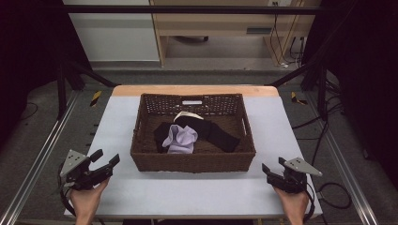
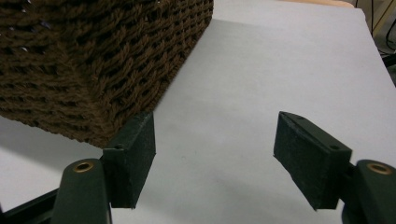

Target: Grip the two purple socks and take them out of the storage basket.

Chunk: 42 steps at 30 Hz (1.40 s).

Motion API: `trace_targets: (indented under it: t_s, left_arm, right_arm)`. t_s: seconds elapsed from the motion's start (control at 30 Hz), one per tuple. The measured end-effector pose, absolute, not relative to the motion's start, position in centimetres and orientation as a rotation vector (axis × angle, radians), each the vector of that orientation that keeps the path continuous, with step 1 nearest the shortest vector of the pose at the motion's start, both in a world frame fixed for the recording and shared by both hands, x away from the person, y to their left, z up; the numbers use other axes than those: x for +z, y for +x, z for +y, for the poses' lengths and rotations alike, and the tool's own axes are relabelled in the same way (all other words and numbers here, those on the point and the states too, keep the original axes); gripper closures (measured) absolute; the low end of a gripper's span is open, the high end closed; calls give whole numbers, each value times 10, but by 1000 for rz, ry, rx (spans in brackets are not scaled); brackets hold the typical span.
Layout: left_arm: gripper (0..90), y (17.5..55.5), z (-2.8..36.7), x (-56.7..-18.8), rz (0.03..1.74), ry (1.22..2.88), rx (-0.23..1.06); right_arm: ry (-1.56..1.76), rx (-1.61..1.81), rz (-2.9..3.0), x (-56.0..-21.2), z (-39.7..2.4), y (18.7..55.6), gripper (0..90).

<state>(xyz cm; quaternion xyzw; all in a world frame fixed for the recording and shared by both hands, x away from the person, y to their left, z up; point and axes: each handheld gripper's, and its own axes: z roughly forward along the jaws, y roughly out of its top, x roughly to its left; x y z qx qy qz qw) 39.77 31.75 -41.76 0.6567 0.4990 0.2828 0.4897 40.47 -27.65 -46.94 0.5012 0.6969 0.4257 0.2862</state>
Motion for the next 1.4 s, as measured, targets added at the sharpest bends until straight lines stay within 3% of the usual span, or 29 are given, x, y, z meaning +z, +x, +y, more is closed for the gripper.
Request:
trace_targets:
  t_s: [0.87, 1.4]
  left_arm:
    - [272, 416, 289, -358, 1097, 1593, 709]
    - [266, 450, 238, -323, 993, 1611, 681]
  right_arm:
    - [1351, 1101, 1861, -471, -277, 406, 287]
    - [1354, 1104, 1858, -471, -277, 406, 289]
